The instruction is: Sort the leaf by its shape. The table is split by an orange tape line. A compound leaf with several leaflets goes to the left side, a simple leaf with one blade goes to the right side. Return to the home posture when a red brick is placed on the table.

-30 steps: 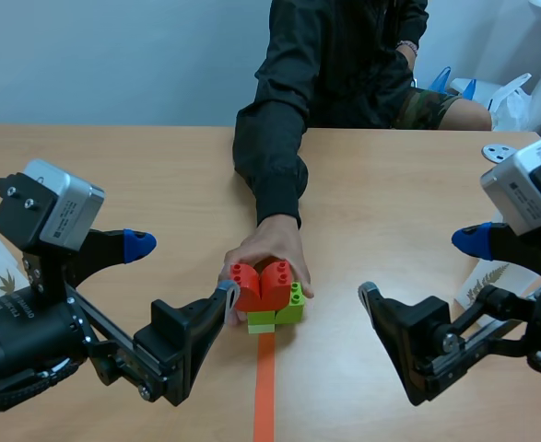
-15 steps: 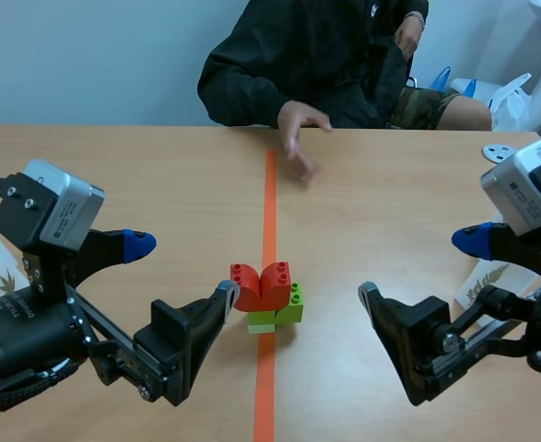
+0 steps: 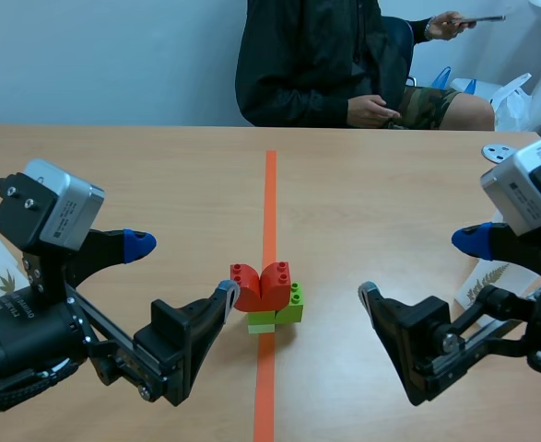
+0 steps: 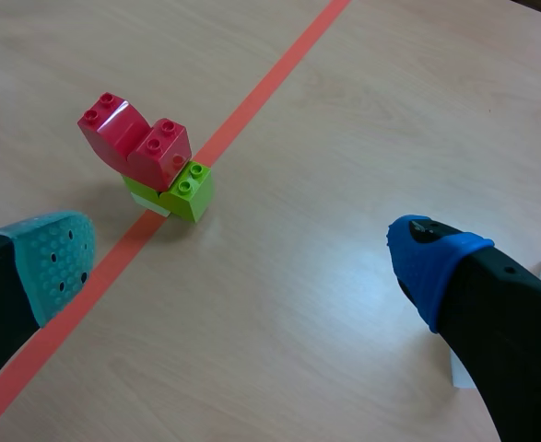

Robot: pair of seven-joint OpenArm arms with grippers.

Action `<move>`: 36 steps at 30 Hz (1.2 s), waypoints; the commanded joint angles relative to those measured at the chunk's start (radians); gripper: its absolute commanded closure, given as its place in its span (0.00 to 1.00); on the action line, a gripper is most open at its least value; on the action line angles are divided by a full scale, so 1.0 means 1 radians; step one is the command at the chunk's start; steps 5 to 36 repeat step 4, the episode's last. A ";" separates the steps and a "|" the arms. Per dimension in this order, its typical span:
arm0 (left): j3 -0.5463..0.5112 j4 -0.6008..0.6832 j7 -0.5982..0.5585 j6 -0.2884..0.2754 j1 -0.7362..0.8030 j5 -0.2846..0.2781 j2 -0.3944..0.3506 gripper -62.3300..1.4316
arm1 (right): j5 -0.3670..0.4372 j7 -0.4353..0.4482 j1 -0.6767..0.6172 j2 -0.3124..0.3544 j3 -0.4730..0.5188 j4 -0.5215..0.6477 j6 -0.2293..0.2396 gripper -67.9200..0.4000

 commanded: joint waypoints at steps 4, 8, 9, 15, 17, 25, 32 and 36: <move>-0.007 0.005 -0.019 0.002 0.000 -0.010 0.005 0.00 | 0.004 0.019 0.009 0.000 0.008 0.005 0.000 0.00; -0.007 0.005 -0.019 0.002 0.000 -0.010 0.005 0.00 | 0.004 0.019 0.009 0.000 0.008 0.005 0.000 0.00; -0.007 0.005 -0.019 0.002 0.000 -0.010 0.005 0.00 | 0.004 0.019 0.009 0.000 0.008 0.005 0.000 0.00; -0.007 0.005 -0.019 0.002 0.000 -0.010 0.005 0.00 | 0.004 0.019 0.009 0.000 0.008 0.005 0.000 0.00; -0.007 0.005 -0.019 0.002 0.000 -0.010 0.005 0.00 | 0.004 0.019 0.009 0.000 0.008 0.005 0.000 0.00; -0.007 0.005 -0.019 0.002 0.000 -0.010 0.005 0.00 | 0.004 0.019 0.009 0.000 0.008 0.005 0.000 0.00; -0.007 0.005 -0.019 0.002 0.000 -0.010 0.005 0.00 | 0.004 0.019 0.009 0.000 0.008 0.005 0.000 0.00; -0.007 0.005 -0.019 0.002 0.000 -0.010 0.005 0.00 | 0.004 0.019 0.009 0.000 0.008 0.005 0.000 0.00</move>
